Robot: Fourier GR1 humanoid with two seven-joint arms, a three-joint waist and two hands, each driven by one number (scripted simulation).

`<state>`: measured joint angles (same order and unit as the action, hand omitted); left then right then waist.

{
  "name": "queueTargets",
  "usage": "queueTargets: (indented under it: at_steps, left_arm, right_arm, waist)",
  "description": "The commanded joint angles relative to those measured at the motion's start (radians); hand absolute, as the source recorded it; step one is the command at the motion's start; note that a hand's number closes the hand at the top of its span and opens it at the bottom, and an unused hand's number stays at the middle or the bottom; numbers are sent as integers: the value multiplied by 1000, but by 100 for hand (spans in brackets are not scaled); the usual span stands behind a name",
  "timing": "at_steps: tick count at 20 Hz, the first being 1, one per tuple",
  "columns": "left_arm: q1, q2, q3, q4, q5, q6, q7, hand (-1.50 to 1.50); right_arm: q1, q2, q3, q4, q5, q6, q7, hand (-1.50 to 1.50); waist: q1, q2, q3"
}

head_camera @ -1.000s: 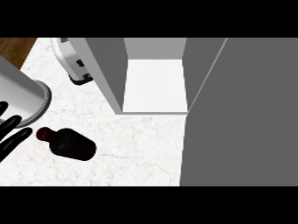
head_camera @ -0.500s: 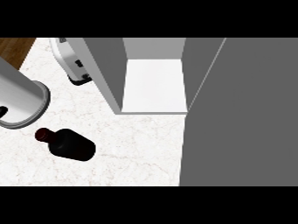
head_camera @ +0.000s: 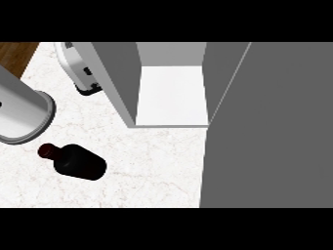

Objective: Pick up the wine, place it into the cabinet and close the cabinet

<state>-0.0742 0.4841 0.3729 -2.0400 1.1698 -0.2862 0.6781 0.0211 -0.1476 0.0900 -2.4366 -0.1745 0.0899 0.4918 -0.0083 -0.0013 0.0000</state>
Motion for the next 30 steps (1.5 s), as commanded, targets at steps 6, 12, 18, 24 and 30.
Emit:
queueTargets:
  at_steps: [6,12,18,24,30]
  left_arm:
    - [-68,-31,-60,230,-87,-113,-8,-150]
    - [-28,-64,-76,349,-157,-281,-56,-150]
    - [-2,-118,-71,440,-249,-360,-136,-150]
    - [17,-215,-80,496,-451,-419,-298,-150]
    - [-46,-213,-89,567,-528,-385,-317,-150]
  right_arm:
    - [-2,5,-7,-101,-52,-1,67,-150]
    - [19,2,-13,-175,-66,1,116,-150]
    - [-57,-3,-64,-120,-101,-4,120,-150]
    - [-24,2,-30,-182,-72,-7,160,-150]
    - [-101,-10,-69,-191,-95,-39,240,-150]
  waist:
    - [-2,2,0]
    - [-8,1,-1]
    - [0,2,-1]
    - [-2,0,-1]
    - [1,0,0]
